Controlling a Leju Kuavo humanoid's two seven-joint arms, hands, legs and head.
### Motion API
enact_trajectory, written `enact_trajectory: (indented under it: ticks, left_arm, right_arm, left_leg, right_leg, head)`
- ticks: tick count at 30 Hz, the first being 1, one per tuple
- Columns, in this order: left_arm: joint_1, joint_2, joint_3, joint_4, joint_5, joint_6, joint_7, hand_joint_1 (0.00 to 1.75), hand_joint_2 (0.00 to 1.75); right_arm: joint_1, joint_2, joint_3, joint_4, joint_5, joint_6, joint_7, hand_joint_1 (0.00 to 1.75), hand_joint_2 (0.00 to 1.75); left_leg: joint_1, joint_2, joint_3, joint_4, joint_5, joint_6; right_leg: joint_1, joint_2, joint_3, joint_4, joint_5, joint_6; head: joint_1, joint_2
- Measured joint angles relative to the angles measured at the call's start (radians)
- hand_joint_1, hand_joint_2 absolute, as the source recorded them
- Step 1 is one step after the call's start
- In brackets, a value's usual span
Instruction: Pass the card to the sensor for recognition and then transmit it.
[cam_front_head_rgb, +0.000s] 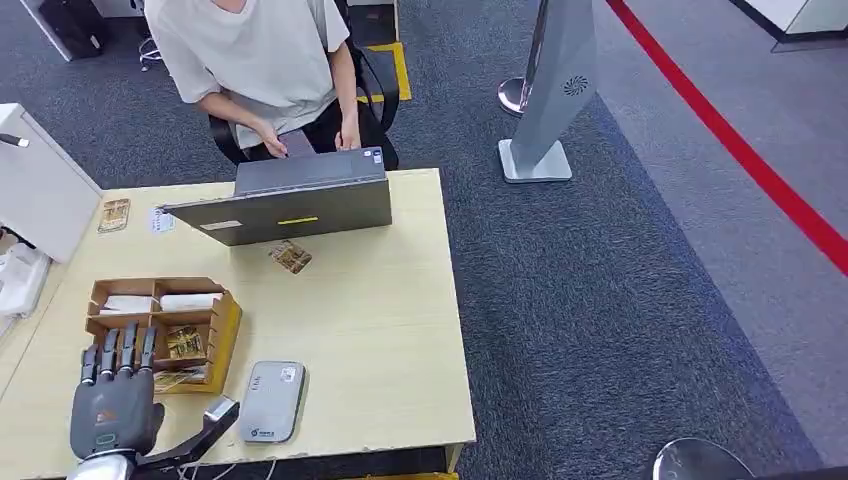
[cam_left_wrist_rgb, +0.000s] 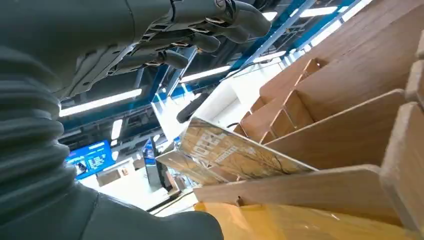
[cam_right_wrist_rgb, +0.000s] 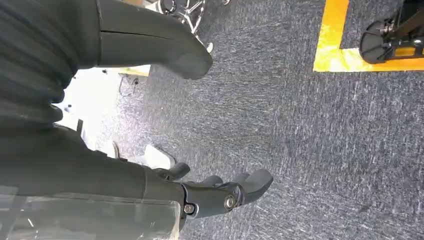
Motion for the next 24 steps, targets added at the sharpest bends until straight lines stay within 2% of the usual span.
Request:
enact_trajectory:
  ticks: [24]
  left_arm:
    - [-0.046,0.008,0.000,0.005,0.000,-0.012,-0.006,0.00,1.75]
  right_arm:
    - [0.003,0.004,0.001,-0.010,0.000,0.000,-0.001,0.00,1.75]
  left_leg:
    - [0.000,0.000,0.000,0.000,0.000,0.000]
  right_leg:
    - [0.000,0.000,0.000,0.000,0.000,0.000]
  head:
    - [0.000,0.000]
